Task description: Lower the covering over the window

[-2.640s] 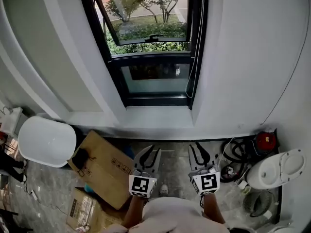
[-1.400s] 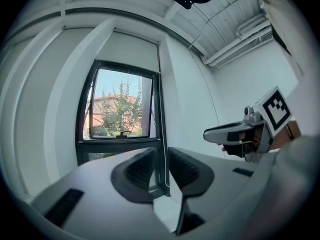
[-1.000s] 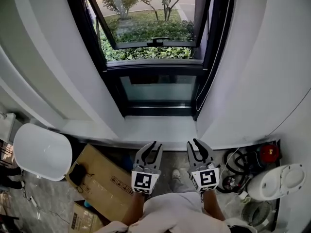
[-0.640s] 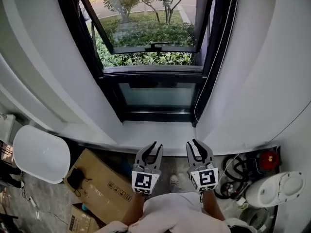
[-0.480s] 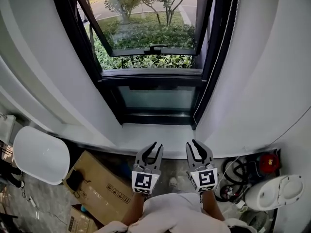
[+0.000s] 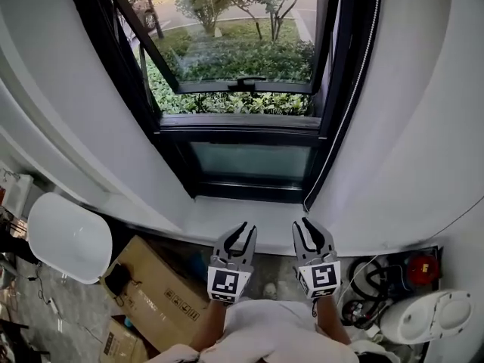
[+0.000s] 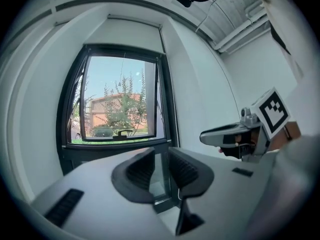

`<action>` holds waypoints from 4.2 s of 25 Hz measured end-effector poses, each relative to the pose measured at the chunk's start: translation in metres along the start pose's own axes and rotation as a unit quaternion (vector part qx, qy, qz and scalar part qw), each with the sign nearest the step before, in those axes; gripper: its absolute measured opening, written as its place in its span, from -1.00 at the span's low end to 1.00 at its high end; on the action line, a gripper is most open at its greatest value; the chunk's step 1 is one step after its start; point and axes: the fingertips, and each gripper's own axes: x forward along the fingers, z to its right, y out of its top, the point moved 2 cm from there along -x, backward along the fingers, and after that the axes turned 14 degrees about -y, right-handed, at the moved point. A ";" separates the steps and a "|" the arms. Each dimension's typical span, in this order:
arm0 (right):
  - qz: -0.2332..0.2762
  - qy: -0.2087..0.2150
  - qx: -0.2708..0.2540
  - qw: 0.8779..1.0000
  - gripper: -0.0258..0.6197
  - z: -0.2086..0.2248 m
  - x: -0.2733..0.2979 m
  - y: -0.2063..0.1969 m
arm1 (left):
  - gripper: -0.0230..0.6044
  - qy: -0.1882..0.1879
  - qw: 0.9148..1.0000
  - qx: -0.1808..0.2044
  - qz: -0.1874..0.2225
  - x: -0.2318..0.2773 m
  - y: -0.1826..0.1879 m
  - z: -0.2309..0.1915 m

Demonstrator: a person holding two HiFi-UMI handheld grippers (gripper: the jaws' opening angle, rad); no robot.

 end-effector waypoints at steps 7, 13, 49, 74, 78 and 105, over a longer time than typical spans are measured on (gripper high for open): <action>-0.010 0.021 0.006 1.000 -0.67 0.000 0.020 -0.008 | -0.65 0.015 1.000 -0.006 -0.017 0.007 -0.006 -0.008; -0.012 0.033 0.008 0.999 -0.67 -0.005 0.035 -0.010 | -0.65 0.027 0.999 -0.011 -0.022 0.009 -0.012 -0.019; -0.042 -0.115 -0.003 0.992 -0.67 0.038 0.194 -0.008 | -0.67 -0.129 0.991 -0.005 0.020 0.176 -0.016 -0.151; -0.053 -0.344 -0.014 0.937 -0.67 0.108 0.181 0.004 | -0.67 -0.356 0.932 0.008 0.072 0.281 0.014 -0.102; -0.053 -0.358 -0.009 0.932 -0.67 0.118 0.173 0.002 | -0.67 -0.373 0.924 0.021 0.076 0.294 0.018 -0.084; -0.054 -0.341 0.019 0.938 -0.67 0.154 0.162 -0.011 | -0.51 -0.369 0.929 0.015 0.040 0.375 0.011 -0.016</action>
